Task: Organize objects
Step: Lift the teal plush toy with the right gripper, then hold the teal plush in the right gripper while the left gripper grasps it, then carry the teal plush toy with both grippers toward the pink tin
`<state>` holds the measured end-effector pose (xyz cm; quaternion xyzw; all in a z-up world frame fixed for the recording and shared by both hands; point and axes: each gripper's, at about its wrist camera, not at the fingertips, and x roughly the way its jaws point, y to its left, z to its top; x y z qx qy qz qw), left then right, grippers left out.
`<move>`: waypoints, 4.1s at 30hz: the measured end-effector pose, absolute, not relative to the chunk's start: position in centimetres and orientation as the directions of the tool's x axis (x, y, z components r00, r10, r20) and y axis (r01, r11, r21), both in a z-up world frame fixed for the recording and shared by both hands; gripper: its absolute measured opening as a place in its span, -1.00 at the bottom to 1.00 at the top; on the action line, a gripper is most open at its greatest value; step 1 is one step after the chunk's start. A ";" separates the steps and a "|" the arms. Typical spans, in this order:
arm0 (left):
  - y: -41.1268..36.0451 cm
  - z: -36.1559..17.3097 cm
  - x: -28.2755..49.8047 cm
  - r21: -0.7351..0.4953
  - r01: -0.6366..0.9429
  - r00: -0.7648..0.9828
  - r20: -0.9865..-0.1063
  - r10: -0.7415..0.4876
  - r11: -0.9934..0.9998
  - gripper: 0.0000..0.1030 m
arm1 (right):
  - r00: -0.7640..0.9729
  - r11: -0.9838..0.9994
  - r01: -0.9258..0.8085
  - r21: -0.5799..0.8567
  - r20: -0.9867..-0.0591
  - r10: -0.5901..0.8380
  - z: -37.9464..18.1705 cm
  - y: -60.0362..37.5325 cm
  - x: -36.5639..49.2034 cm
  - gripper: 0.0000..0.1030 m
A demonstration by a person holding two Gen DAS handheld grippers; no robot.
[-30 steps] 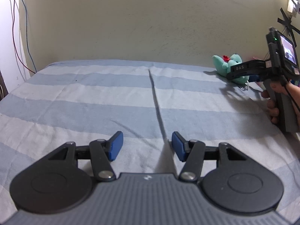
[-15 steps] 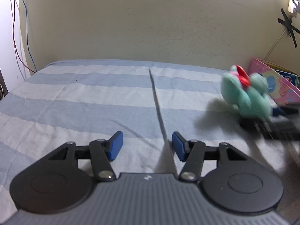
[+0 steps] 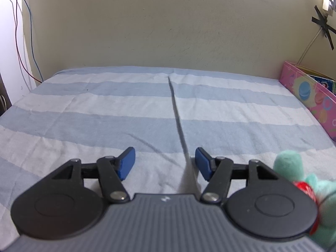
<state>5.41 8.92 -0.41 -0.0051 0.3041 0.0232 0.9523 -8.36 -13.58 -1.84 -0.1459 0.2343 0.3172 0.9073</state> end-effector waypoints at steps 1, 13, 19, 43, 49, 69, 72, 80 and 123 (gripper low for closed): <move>8.8 -0.4 5.3 0.004 -0.052 0.815 -0.578 0.045 0.999 0.27 | 0.690 0.763 -0.639 -0.101 -0.515 0.509 -1.9 -13.8 -8.4 0.67; 9.1 -0.4 5.4 0.006 -0.044 0.810 -0.585 0.039 0.999 0.40 | 0.684 0.815 -0.577 0.046 -0.518 0.514 -2.2 -14.0 -7.2 0.67; 9.8 -0.3 5.3 -0.028 -0.026 0.801 -0.598 0.004 0.999 0.58 | 0.689 0.829 -0.552 0.092 -0.510 0.515 -1.8 -15.6 -7.9 0.67; 9.6 1.8 -0.4 -0.555 0.275 0.634 -0.509 -0.582 0.785 0.17 | 0.531 0.753 -0.520 0.403 -0.538 0.654 -2.2 -14.6 -2.9 0.17; 9.5 1.1 -1.1 -0.583 0.233 0.670 -0.484 -0.563 0.778 0.02 | 0.525 0.745 -0.517 0.421 -0.532 0.665 -2.7 -14.5 -2.3 0.07; 4.9 1.3 -3.6 -0.646 0.311 0.588 -0.446 -0.675 0.698 0.38 | 0.591 0.801 -0.488 0.347 -0.544 0.596 -1.3 -20.0 -7.7 0.18; 6.6 2.3 -4.7 -0.662 0.324 0.623 -0.388 -0.679 0.676 0.42 | 0.592 0.792 -0.505 0.343 -0.529 0.608 -1.1 -19.9 -7.8 0.30; 3.7 -0.5 -3.3 -0.620 0.312 0.546 -0.503 -0.670 0.720 0.11 | 0.569 0.784 -0.489 0.382 -0.542 0.619 -2.7 -19.0 -6.2 0.41; -19.2 0.7 -1.4 -0.454 0.639 0.266 -0.628 -0.732 0.621 0.04 | 0.815 0.934 -0.062 0.352 -0.522 0.251 -2.9 -38.3 -13.6 0.23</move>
